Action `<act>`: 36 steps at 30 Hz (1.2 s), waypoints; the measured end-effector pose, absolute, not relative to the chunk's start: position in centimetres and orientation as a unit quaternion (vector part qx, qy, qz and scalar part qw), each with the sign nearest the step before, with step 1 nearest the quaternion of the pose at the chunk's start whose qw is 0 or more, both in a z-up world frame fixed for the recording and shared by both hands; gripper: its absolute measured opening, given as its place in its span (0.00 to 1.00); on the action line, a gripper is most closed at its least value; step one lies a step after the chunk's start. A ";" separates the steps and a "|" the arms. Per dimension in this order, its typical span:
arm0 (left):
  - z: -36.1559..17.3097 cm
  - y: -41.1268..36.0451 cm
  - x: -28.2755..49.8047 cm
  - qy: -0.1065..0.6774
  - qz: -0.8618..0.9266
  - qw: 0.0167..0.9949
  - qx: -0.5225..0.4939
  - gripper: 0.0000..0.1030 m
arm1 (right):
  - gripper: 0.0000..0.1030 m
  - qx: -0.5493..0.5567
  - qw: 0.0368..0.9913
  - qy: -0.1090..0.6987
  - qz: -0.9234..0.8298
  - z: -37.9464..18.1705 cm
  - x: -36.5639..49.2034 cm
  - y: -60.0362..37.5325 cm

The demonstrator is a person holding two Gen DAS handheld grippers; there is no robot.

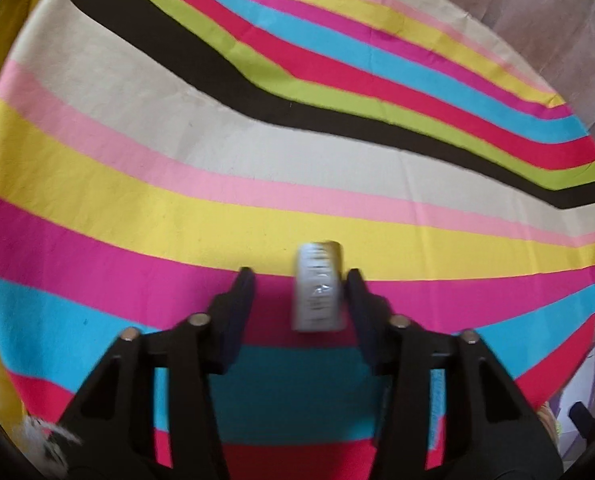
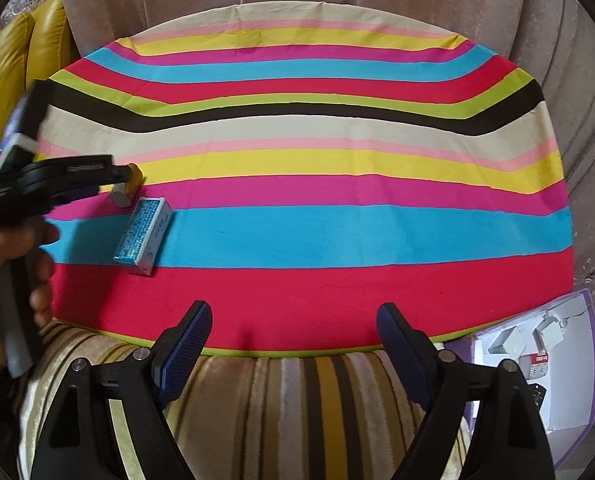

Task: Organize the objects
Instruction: 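Move both grippers back over the cloth toward the remaining boxes, then grasp the brown bottle with the left gripper while the right grasps the blue box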

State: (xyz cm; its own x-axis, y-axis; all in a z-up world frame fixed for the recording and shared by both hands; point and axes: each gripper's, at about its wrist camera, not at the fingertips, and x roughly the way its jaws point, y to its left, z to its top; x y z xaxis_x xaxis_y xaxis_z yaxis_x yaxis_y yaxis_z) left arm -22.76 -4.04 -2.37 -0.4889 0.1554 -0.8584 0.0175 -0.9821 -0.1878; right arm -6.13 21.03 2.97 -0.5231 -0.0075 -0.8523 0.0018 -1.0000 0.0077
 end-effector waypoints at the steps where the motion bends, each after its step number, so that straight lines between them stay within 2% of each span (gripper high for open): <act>1: -2.8 -3.9 -23.0 -0.080 0.856 0.040 -0.509 0.41 | 0.83 0.488 0.004 -0.003 -0.873 3.0 -6.2 20.9; 4: -3.0 -3.3 -22.9 -0.052 0.865 0.041 -0.498 0.33 | 0.83 0.488 0.009 -0.005 -0.873 3.0 -6.7 20.4; 18: -1.7 -6.2 -19.7 -0.110 0.871 0.033 -0.477 0.32 | 0.83 0.496 0.072 0.027 -0.865 2.0 -10.8 13.1; 36: -0.8 -10.6 -16.1 -0.168 0.877 -0.001 -0.451 0.32 | 0.80 0.506 0.081 0.063 -0.857 -0.5 -14.9 7.3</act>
State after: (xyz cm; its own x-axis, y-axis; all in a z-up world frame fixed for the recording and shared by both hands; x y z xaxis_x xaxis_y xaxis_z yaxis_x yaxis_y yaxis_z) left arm -16.12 -10.60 -0.81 -0.5931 0.1493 -0.7912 0.1534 -0.9437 -0.2931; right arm -14.89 7.32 -0.46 -0.4755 -0.0740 -0.8766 0.2022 -0.9790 -0.0270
